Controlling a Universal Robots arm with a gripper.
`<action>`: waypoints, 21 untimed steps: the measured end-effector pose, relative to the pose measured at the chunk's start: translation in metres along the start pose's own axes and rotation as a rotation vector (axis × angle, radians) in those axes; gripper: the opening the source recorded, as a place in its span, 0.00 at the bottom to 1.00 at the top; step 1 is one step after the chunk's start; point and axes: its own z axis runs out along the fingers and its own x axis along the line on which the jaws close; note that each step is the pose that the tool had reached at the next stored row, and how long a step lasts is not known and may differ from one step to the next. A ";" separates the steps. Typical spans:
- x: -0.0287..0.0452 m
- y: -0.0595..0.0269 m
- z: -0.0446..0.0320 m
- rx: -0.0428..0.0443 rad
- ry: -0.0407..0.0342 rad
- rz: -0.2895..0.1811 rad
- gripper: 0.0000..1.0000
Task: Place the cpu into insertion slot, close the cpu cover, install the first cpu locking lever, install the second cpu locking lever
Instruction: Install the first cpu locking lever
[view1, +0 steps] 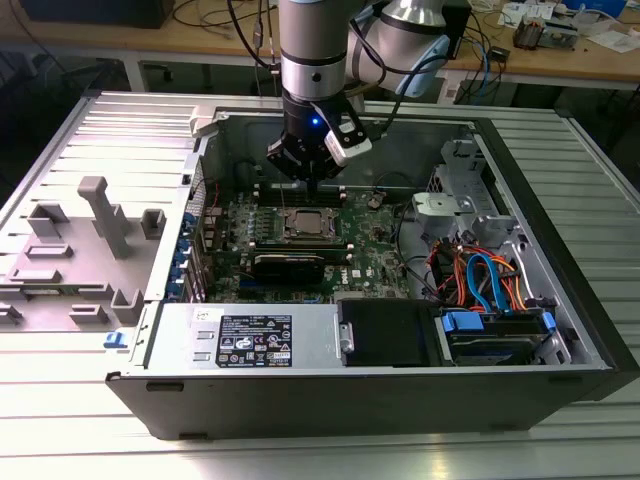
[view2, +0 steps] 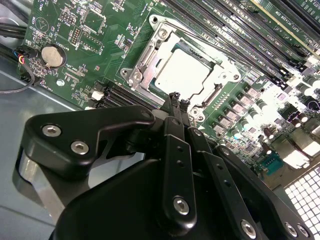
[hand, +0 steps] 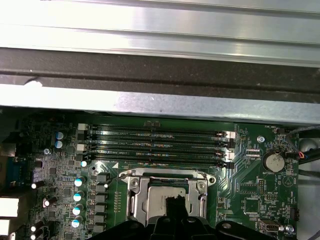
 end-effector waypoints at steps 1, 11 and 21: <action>0.0000 0.0000 0.0000 0.0001 0.0000 0.000 0.11; 0.0069 0.0003 -0.0003 0.0000 0.0001 -0.001 0.11; 0.0285 0.0016 -0.0022 -0.0044 0.0096 -0.009 0.11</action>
